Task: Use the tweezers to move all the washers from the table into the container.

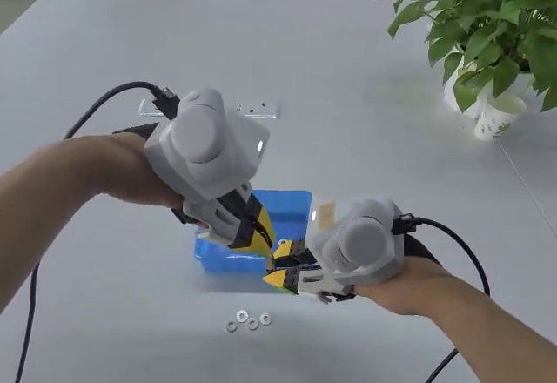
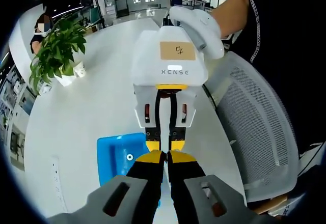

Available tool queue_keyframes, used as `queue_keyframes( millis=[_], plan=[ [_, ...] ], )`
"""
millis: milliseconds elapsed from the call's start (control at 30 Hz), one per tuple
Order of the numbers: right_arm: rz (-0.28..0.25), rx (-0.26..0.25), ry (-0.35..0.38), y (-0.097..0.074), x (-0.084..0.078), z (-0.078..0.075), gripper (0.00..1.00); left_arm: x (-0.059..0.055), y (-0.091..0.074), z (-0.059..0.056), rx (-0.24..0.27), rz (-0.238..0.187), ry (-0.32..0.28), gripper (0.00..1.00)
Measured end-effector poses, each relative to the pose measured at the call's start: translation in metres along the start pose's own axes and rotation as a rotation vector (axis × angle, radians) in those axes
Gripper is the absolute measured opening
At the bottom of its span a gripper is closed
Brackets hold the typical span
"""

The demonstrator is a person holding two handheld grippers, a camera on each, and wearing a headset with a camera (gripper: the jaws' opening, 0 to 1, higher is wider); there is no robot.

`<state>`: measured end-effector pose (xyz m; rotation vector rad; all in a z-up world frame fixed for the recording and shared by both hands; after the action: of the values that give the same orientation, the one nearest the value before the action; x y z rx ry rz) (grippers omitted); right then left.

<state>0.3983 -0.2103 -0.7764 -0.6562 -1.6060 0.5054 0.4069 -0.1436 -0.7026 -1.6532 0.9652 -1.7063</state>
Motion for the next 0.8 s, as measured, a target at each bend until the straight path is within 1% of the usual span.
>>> queue_keyframes(
  millis=[467, 800],
  plan=[
    [0.002, 0.029, 0.005, 0.01, -0.006, 0.016, 0.11, -0.007, 0.01, -0.014, -0.011, 0.015, -0.006, 0.07],
    [0.008, 0.048, 0.006, 0.017, -0.011, 0.024, 0.11, -0.015, 0.017, -0.019, -0.022, 0.024, -0.018, 0.07]
  ],
)
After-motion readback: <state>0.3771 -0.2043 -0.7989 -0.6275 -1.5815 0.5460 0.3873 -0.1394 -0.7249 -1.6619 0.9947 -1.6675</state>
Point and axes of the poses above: the centre of the closed fingertips' face, and the gripper's own axes: y roughly forward along the fingers, z roughly to its left, x roughly out of its top, the point moved 7 cm from there along -y, roughly backward along the fingers, and after that the axes turned 4 degrees about -y, right-handed, at the moved point
